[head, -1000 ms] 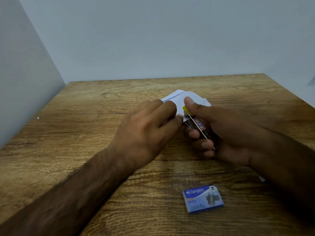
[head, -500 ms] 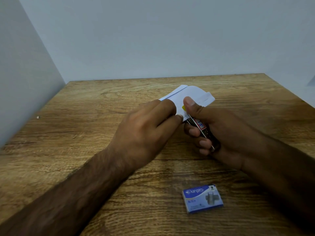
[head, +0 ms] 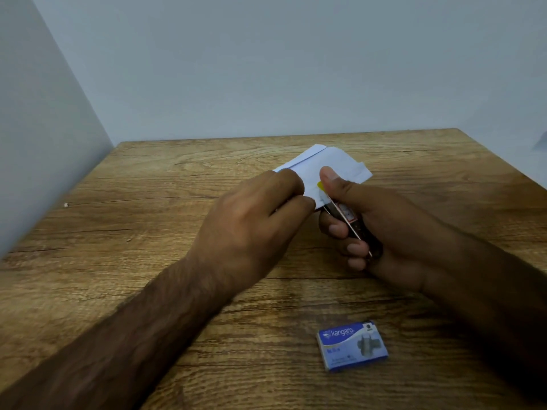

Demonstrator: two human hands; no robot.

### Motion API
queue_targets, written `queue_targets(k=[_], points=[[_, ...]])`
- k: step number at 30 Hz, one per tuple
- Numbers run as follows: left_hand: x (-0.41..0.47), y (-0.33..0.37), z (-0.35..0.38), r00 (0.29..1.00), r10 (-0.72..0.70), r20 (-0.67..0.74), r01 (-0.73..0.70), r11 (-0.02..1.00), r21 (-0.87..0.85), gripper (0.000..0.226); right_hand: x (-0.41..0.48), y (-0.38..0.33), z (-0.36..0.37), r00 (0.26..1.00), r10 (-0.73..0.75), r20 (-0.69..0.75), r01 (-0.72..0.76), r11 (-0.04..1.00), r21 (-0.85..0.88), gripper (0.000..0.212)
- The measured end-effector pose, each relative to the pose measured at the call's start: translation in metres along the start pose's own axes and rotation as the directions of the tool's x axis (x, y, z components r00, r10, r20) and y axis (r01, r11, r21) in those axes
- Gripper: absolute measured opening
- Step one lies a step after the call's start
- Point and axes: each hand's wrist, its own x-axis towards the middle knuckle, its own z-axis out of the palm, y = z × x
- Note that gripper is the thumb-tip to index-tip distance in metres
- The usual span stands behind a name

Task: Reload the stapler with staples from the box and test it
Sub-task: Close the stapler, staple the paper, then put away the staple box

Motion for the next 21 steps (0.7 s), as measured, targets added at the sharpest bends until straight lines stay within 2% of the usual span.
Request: queue_targets(k=[5,8,12,13,15,17,21], points=[[-0.002,-0.008,0.0,0.994,-0.105,0.01,0.105,0.991,-0.088,0.007,-0.001,-0.004,-0.006,0.994,0.069,0.081,-0.064,0.996,-0.064,0.055],[-0.002,-0.015,-0.001,0.988,-0.155,0.004,0.154,0.98,-0.123,0.005,-0.002,-0.004,-0.009,0.993,0.087,0.085,-0.07,0.979,-0.193,0.063],[-0.003,-0.022,-0.003,0.982,-0.19,0.013,0.19,0.972,-0.14,0.005,-0.009,-0.007,-0.004,0.988,0.056,0.142,0.004,0.921,-0.39,0.055],[-0.003,-0.022,-0.003,0.981,-0.192,0.018,0.193,0.971,-0.143,0.005,-0.012,-0.008,-0.001,0.985,0.022,0.174,0.068,0.867,-0.494,0.052],[-0.003,-0.023,-0.002,0.98,-0.198,0.024,0.199,0.967,-0.158,0.005,-0.016,-0.005,0.005,0.957,-0.092,0.275,0.264,0.666,-0.697,0.043],[-0.004,-0.024,0.0,0.979,-0.203,0.03,0.205,0.964,-0.166,0.005,-0.019,0.002,0.012,0.908,-0.204,0.365,0.418,0.477,-0.773,0.04],[-0.003,-0.023,0.001,0.978,-0.206,0.04,0.21,0.964,-0.163,0.004,-0.023,0.017,0.029,0.866,-0.298,0.401,0.494,0.388,-0.778,0.051]])
